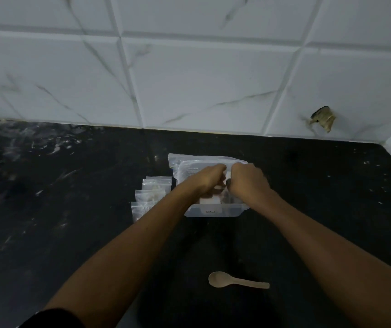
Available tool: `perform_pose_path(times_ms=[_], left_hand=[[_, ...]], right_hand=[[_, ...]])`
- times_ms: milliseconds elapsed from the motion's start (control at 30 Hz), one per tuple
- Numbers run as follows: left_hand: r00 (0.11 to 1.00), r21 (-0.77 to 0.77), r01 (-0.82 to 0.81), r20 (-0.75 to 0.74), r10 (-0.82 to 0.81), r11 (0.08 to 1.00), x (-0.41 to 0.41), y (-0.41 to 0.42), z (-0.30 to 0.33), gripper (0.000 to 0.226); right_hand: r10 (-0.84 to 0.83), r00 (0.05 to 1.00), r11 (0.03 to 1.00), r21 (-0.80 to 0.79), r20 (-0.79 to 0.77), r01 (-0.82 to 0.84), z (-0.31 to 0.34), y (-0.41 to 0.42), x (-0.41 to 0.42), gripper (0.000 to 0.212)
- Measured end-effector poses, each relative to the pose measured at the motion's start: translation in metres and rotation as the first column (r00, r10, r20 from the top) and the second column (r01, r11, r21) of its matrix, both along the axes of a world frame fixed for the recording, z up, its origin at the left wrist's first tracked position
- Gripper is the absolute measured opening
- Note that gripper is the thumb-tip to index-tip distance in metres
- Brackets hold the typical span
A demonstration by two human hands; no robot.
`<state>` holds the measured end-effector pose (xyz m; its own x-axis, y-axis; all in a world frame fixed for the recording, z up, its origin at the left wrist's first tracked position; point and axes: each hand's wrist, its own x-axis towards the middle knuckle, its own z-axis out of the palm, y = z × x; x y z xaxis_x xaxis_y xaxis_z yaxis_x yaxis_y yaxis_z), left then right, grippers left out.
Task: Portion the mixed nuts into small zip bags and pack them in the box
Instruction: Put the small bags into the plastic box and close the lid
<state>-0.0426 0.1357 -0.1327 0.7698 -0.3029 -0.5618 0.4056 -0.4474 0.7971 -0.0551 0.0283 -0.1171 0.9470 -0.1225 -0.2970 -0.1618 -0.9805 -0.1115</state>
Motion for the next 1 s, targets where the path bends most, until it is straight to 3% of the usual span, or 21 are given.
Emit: perform_pose_path(times_ms=[67,133,233,300,400,600,767,1000], left_hand=[[0.982,-0.004,-0.085,0.171,0.084,0.996,-0.006,0.022,0.01,0.036],[0.935,-0.045,-0.18,0.303,0.185,0.983,-0.017,0.053,0.02,0.033],[0.848,-0.06,-0.379,0.378,0.372,0.924,-0.04,0.106,0.019,0.025],[0.834,-0.001,-0.471,0.327,0.445,0.882,-0.057,0.134,0.007,0.024],[0.853,0.118,-0.503,0.228,0.47,0.856,-0.084,0.154,-0.018,0.027],[0.856,0.056,-0.517,0.047,0.515,0.854,-0.116,0.148,-0.049,0.023],[0.814,-0.047,-0.577,0.048,0.579,0.815,-0.122,0.139,-0.052,0.024],[0.841,-0.076,-0.483,0.237,0.486,0.872,-0.131,0.129,-0.035,0.025]], right_hand=[[0.08,0.979,0.995,0.037,0.186,-0.089,0.013,0.01,-0.015,0.019],[0.101,0.972,0.959,0.24,0.213,-0.152,0.023,0.026,-0.032,0.015],[0.11,0.994,0.804,0.591,-0.024,-0.075,0.014,0.061,-0.053,0.016],[0.124,0.965,0.704,0.705,-0.232,0.079,-0.008,0.084,-0.064,0.015],[0.059,0.92,0.642,0.721,-0.386,0.261,-0.047,0.108,-0.071,0.021],[-0.133,0.929,0.544,0.758,-0.345,0.36,-0.082,0.136,-0.072,0.035],[-0.184,0.935,0.548,0.757,-0.305,0.355,-0.092,0.145,-0.07,0.038],[-0.022,0.962,0.49,0.836,-0.271,0.247,-0.058,0.12,-0.075,0.022]])
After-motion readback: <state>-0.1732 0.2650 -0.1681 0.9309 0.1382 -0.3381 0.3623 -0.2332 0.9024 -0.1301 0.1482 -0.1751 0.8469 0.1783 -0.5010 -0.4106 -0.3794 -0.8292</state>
